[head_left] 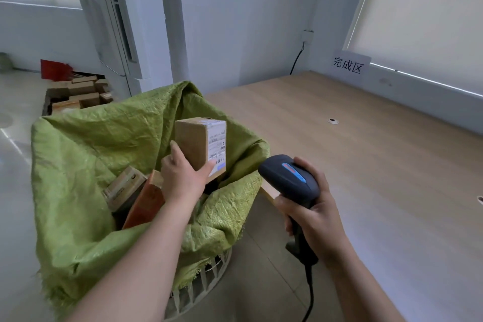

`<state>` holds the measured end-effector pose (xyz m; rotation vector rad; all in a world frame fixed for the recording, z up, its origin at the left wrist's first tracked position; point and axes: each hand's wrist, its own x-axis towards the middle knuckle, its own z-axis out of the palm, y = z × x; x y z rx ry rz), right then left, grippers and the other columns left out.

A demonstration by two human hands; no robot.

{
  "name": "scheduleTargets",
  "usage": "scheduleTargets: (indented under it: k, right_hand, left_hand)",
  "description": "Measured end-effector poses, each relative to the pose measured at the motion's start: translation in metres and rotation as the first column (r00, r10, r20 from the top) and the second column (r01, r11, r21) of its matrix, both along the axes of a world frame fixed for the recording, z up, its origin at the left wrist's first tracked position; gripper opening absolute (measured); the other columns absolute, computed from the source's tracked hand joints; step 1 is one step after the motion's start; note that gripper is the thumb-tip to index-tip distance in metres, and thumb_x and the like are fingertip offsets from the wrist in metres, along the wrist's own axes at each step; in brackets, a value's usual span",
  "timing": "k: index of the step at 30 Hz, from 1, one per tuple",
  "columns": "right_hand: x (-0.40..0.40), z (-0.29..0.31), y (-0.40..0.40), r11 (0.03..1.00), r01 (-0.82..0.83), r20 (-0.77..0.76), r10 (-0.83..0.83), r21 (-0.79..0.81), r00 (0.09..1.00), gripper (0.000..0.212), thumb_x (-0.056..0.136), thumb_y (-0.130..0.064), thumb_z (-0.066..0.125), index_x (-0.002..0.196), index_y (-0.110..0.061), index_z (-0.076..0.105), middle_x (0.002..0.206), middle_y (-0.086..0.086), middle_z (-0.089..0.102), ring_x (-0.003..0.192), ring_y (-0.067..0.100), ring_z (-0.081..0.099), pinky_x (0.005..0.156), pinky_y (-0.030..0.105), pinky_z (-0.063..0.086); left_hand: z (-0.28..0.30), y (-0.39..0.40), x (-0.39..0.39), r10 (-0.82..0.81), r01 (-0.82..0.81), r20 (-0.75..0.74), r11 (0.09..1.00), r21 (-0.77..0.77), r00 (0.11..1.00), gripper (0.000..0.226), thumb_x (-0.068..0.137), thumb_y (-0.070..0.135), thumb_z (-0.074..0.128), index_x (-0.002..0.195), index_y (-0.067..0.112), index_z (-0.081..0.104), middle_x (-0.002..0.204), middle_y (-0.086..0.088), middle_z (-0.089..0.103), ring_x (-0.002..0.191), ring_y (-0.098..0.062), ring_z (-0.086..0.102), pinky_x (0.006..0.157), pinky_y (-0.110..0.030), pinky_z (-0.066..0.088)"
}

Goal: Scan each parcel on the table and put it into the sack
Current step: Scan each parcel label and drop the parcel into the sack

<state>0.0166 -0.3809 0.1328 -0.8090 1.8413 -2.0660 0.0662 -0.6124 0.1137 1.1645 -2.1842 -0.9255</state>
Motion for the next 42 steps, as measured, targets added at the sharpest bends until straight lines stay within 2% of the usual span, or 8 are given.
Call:
scheduleTargets:
  k: [3,10,16,19,25,35,39,42]
  right_hand:
    - [-0.007,-0.001,-0.004,0.999,0.033,0.019,-0.033,0.010,0.999,0.063,0.069,-0.005,0.068,0.111,-0.051,0.059,0.105,0.013,0.062,0.043,0.023,0.045,0.041,0.027,0.042]
    - [-0.017,-0.003,0.014,0.992,0.111,0.027,-0.113,0.062,0.993,0.063,0.069,-0.008,0.069,0.112,-0.052,0.057,0.103,0.010,0.061,0.045,0.024,0.047,0.042,0.030,0.044]
    - [-0.015,-0.004,0.059,0.983,0.157,0.032,-0.161,0.092,0.987,0.064,0.070,-0.008,0.070,0.114,-0.053,0.056,0.104,0.010,0.060,0.047,0.025,0.046,0.044,0.032,0.044]
    - [-0.012,-0.003,0.094,0.982,0.175,0.037,-0.178,0.073,0.983,0.063,0.070,-0.007,0.070,0.114,-0.051,0.057,0.099,0.011,0.060,0.045,0.025,0.045,0.044,0.030,0.043]
    - [-0.004,0.002,0.176,0.965,0.257,0.040,-0.259,0.053,0.965,0.062,0.070,-0.009,0.069,0.111,-0.054,0.057,0.079,-0.001,0.062,0.045,0.024,0.047,0.045,0.031,0.043]
    - [0.018,-0.002,0.325,0.907,0.420,0.023,-0.420,-0.011,0.907,0.063,0.073,-0.006,0.069,0.112,-0.053,0.056,0.090,0.005,0.062,0.045,0.023,0.048,0.045,0.028,0.043]
    - [0.031,-0.006,0.393,0.870,0.492,0.009,-0.492,-0.022,0.870,0.069,0.080,0.006,0.070,0.112,-0.053,0.056,0.094,0.008,0.061,0.047,0.024,0.048,0.045,0.029,0.043]
    - [0.040,-0.007,0.440,0.834,0.549,0.015,-0.549,-0.048,0.836,0.064,0.075,-0.004,0.071,0.113,-0.053,0.055,0.100,0.009,0.061,0.048,0.024,0.048,0.046,0.030,0.043]
  left_hand:
    - [-0.010,-0.008,-0.016,-0.065,0.064,0.054,0.998,0.020,0.996,0.095,0.084,0.058,0.058,0.153,0.015,0.008,0.151,-0.017,0.023,0.137,-0.032,0.028,0.103,-0.047,0.034]
    - [-0.020,0.019,-0.034,-0.227,0.227,-0.044,0.974,-0.001,0.973,0.077,0.090,0.042,0.059,0.151,0.017,0.021,0.152,-0.012,0.027,0.139,-0.025,0.023,0.109,-0.038,0.024]
    - [-0.015,0.082,-0.042,-0.439,0.438,-0.096,0.898,-0.029,0.893,0.076,0.088,0.044,0.060,0.151,0.029,0.020,0.155,0.001,0.022,0.142,-0.017,0.022,0.109,-0.037,0.028]
    - [-0.013,0.121,-0.045,-0.504,0.501,-0.082,0.863,-0.058,0.860,0.076,0.087,0.045,0.062,0.150,0.029,0.023,0.154,0.000,0.025,0.141,-0.017,0.024,0.110,-0.036,0.028]
    - [-0.010,0.205,-0.050,-0.599,0.596,-0.031,0.801,-0.060,0.800,0.073,0.086,0.042,0.064,0.148,0.026,0.030,0.151,-0.003,0.031,0.140,-0.019,0.024,0.112,-0.039,0.028]
    - [-0.004,0.356,-0.060,-0.752,0.749,0.046,0.645,-0.155,0.657,0.068,0.087,0.043,0.063,0.146,0.025,0.034,0.144,-0.001,0.039,0.134,-0.018,0.033,0.103,-0.034,0.034]
    - [-0.005,0.426,-0.066,-0.818,0.806,0.019,0.563,-0.186,0.575,0.063,0.086,0.042,0.065,0.141,0.024,0.041,0.140,0.002,0.043,0.132,-0.015,0.036,0.102,-0.029,0.032]
    - [-0.007,0.479,-0.071,-0.857,0.840,-0.004,0.505,-0.200,0.515,0.061,0.085,0.039,0.067,0.140,0.023,0.044,0.138,0.002,0.045,0.131,-0.014,0.037,0.103,-0.028,0.032]
